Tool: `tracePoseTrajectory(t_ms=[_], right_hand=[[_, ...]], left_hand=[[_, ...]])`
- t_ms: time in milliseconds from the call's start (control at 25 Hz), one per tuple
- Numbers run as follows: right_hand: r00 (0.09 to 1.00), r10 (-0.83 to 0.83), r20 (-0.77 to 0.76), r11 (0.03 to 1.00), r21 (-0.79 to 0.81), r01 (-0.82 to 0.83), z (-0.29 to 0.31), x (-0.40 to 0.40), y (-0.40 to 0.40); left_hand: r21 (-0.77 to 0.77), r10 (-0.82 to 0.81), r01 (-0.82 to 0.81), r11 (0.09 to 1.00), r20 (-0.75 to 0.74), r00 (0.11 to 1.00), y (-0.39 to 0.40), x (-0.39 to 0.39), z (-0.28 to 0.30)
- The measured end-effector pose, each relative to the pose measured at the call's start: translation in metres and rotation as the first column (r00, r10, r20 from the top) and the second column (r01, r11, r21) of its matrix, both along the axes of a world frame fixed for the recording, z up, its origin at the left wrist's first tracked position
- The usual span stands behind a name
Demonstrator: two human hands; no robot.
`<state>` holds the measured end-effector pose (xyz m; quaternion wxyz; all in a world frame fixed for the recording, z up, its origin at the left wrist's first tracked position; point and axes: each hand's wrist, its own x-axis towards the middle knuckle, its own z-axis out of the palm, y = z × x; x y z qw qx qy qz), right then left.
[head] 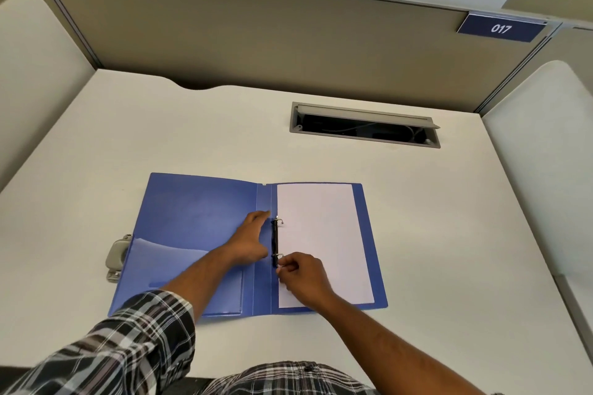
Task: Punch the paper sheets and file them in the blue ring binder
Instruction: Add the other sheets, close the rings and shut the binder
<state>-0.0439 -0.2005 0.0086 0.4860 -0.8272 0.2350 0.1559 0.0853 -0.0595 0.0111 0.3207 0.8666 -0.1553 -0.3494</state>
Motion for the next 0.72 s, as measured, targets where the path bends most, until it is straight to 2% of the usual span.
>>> tracePoseTrajectory(t_ms=[160,360,560,720], right_hand=[[0.981,-0.183,-0.061,0.967,0.172,0.190,0.002,0.005,0.016],[0.944,-0.316,-0.094,0.933,0.152,0.327,0.006,0.001,0.030],[0.940,-0.321,-0.119,0.924,0.178,0.338,0.003,0.003,0.035],[0.914,-0.379,-0.145,0.881,0.247,0.404,0.000,0.004,0.036]], left_hand=[[0.048,-0.070,0.071,0.996,-0.007,0.997,-0.005,0.011,0.003],[0.011,-0.009,0.009,1.000,0.021,1.000,-0.009,0.015,0.003],[-0.095,0.147,-0.152,0.984,-0.053,0.988,-0.009,0.020,0.002],[-0.141,0.321,-0.366,0.920,-0.266,0.909,-0.017,0.020,0.006]])
